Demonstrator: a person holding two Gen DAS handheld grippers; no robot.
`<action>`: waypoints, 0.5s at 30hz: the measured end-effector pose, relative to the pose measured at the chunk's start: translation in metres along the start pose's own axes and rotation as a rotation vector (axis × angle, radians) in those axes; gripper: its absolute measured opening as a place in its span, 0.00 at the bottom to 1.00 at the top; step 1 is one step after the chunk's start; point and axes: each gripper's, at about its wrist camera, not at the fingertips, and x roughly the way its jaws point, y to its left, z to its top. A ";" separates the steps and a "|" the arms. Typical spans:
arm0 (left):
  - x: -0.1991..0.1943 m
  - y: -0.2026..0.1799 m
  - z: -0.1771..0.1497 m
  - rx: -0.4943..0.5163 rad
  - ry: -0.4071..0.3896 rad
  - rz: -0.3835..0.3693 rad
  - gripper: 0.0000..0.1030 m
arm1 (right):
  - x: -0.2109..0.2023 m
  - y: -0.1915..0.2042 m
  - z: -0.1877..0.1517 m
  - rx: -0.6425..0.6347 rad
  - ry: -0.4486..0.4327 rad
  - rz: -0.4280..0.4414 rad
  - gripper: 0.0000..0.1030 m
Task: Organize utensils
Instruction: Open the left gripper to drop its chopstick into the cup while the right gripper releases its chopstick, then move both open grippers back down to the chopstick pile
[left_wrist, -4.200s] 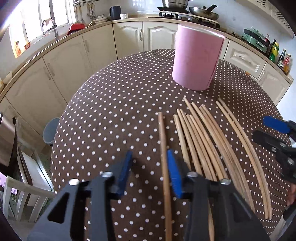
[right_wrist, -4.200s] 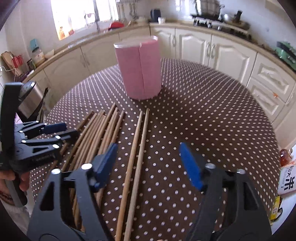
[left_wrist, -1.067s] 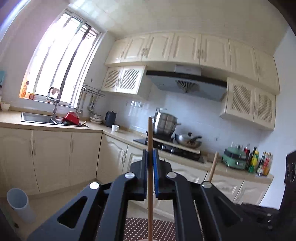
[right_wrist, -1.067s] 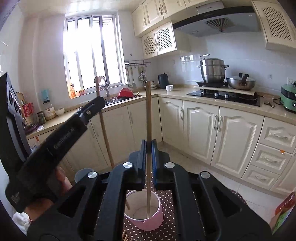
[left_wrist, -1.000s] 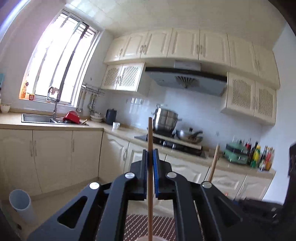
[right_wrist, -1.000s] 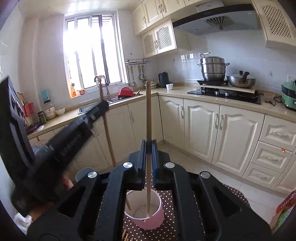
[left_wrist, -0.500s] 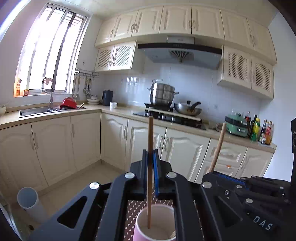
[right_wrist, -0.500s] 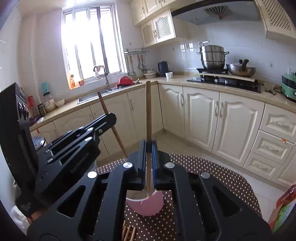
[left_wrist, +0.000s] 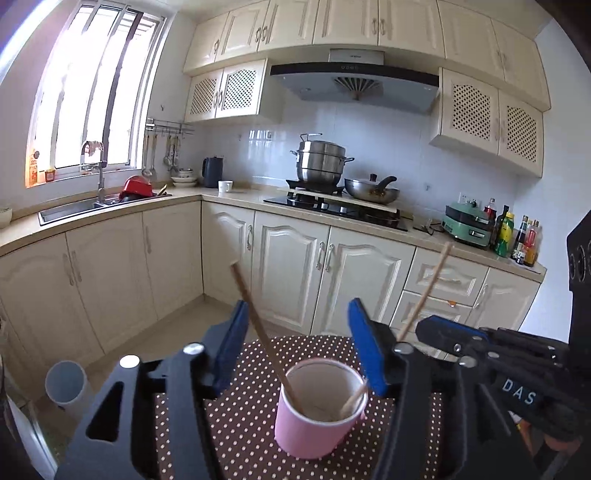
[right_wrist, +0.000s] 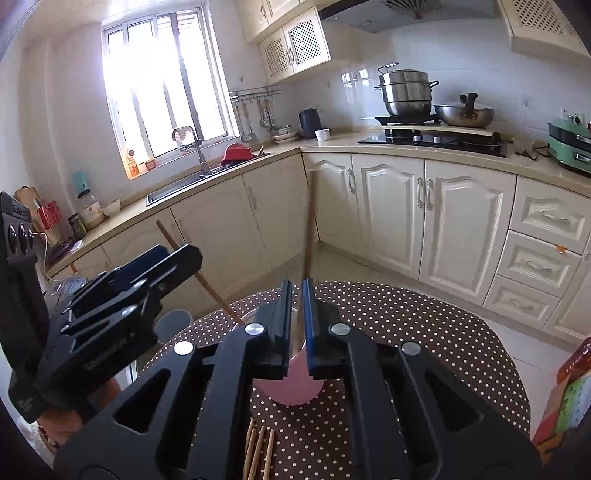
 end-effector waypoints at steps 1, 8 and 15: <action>-0.005 0.000 0.000 0.000 0.001 -0.001 0.62 | -0.004 0.001 0.000 -0.001 -0.007 -0.006 0.23; -0.042 0.003 0.002 -0.017 0.016 -0.018 0.65 | -0.035 0.006 -0.005 -0.024 -0.052 -0.027 0.49; -0.069 0.020 -0.014 -0.071 0.094 -0.067 0.65 | -0.048 0.004 -0.030 -0.019 -0.009 -0.011 0.49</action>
